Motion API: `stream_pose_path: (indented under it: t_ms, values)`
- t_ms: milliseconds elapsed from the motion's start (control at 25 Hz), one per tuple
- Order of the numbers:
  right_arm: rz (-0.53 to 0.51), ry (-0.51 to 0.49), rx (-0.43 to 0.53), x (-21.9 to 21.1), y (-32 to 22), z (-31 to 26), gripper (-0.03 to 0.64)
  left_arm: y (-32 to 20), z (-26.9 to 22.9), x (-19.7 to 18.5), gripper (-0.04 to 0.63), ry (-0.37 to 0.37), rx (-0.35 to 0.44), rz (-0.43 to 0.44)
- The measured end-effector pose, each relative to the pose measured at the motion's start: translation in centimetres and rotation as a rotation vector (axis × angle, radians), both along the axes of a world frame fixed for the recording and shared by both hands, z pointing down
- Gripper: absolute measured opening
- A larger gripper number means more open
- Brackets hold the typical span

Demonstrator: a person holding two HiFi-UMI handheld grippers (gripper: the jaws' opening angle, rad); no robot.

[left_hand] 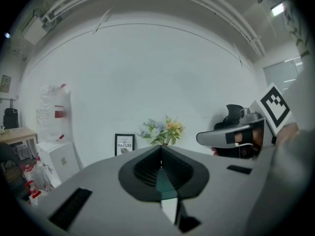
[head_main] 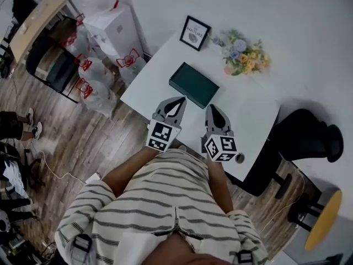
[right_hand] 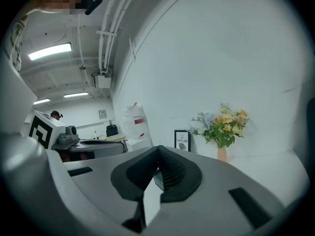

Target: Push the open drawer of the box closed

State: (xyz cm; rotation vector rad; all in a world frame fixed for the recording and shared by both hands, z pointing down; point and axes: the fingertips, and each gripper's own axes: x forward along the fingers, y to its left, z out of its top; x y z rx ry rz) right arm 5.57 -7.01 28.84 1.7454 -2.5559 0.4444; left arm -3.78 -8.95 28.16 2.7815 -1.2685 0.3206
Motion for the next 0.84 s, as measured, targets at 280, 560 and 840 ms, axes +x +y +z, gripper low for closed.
stream_pose_path:
  t_ms: [280, 560, 840]
  values:
    - [-0.022, 0.015, 0.019, -0.4, -0.2, -0.6, 0.008, -0.5, -0.4, -0.3, 0.002, 0.021, 0.007, -0.017]
    - [-0.009, 0.011, 0.027, 0.1, -0.3, -0.5, 0.009, -0.7, -0.2, -0.3, 0.002, 0.023, 0.008, -0.019]
    - [-0.011, 0.012, 0.036, 0.6, -1.0, -0.8, 0.009, -1.3, -0.2, 0.2, 0.002, 0.018, 0.013, -0.019]
